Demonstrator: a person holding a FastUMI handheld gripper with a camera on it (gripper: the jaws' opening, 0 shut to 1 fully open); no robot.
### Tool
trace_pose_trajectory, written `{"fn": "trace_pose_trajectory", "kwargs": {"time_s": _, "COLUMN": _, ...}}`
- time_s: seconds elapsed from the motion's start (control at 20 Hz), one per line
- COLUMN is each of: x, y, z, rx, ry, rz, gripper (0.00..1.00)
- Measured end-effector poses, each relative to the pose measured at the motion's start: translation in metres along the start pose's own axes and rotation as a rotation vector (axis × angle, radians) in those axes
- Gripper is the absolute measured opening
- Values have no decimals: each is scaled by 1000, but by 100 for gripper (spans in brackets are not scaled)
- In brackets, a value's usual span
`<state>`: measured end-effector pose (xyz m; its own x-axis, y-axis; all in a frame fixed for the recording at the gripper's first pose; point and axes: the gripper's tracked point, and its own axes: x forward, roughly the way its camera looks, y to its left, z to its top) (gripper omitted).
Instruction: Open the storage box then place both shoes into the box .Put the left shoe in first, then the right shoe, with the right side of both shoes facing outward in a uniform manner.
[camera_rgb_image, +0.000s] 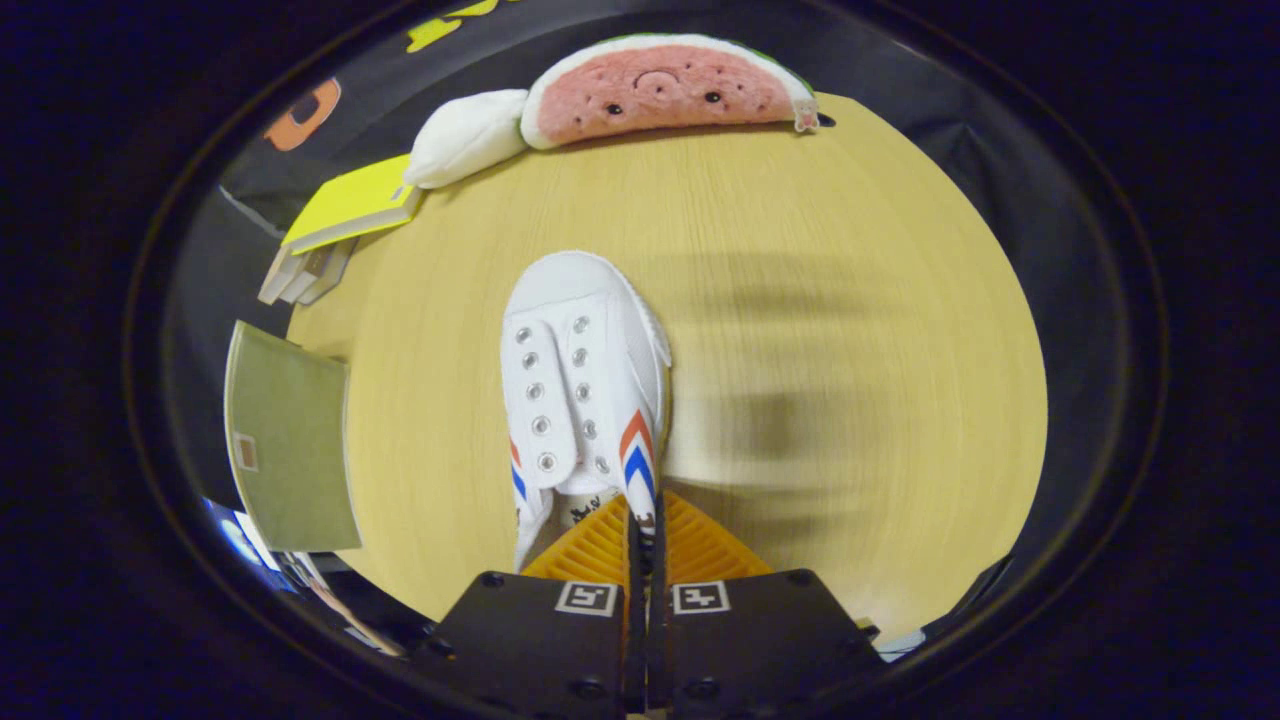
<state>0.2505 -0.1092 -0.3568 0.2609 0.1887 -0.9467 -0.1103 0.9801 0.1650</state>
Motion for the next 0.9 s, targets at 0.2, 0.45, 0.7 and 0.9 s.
{"fn": "trace_pose_trajectory", "kwargs": {"time_s": 0.2, "x": -14, "y": 2, "z": -4, "rx": 53, "ry": -25, "rz": -4, "gripper": 6}}
{"fn": "trace_pose_trajectory", "kwargs": {"time_s": 0.45, "x": -54, "y": 9, "z": -20, "rx": 92, "ry": -111, "rz": -32, "gripper": 6}}
{"fn": "trace_pose_trajectory", "kwargs": {"time_s": 0.7, "x": -105, "y": 36, "z": -47, "rx": 150, "ry": -192, "rz": -45, "gripper": 6}}
{"fn": "trace_pose_trajectory", "kwargs": {"time_s": 0.9, "x": -131, "y": 82, "z": -63, "rx": 148, "ry": -230, "rz": -28, "gripper": 6}}
